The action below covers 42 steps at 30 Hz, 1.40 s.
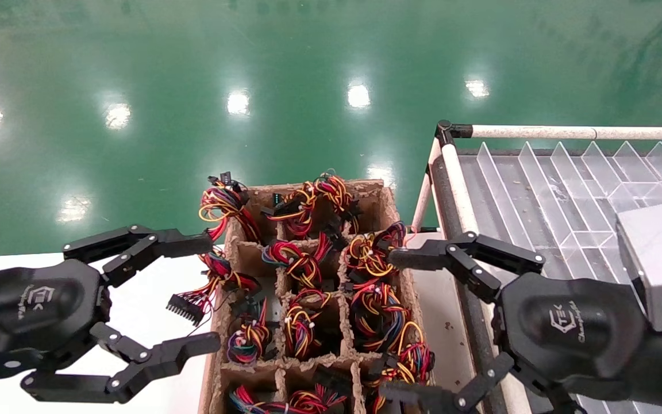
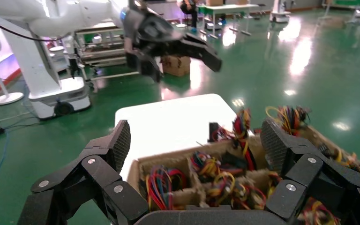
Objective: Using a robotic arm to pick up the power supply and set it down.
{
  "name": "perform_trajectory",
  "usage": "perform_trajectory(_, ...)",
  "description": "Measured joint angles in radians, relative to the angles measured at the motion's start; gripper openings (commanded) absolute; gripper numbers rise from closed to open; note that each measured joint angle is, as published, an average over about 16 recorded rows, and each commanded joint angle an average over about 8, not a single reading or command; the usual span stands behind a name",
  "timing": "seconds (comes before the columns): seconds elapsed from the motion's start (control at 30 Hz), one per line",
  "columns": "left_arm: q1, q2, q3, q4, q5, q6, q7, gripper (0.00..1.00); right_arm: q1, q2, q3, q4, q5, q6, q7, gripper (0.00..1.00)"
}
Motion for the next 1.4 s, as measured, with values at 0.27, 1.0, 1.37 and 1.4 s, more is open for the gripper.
perform_trajectory(0.27, 0.0, 0.0, 0.0, 0.0, 0.0, 0.0, 0.0, 0.0, 0.016, 0.0, -0.04, -0.057, -0.094, -0.011, -0.018, 1.0)
perform_trajectory(1.0, 0.0, 0.0, 0.0, 0.0, 0.0, 0.0, 0.0, 0.0, 0.046, -0.022, -0.131, -0.121, -0.275, -0.012, -0.022, 0.0)
perform_trajectory(1.37, 0.0, 0.0, 0.0, 0.0, 0.0, 0.0, 0.0, 0.0, 0.057, -0.022, -0.144, -0.096, -0.318, 0.007, -0.015, 0.0)
perform_trajectory(1.4, 0.0, 0.0, 0.0, 0.0, 0.0, 0.0, 0.0, 0.0, 0.058, -0.022, -0.145, -0.094, -0.322, 0.008, -0.014, 0.0)
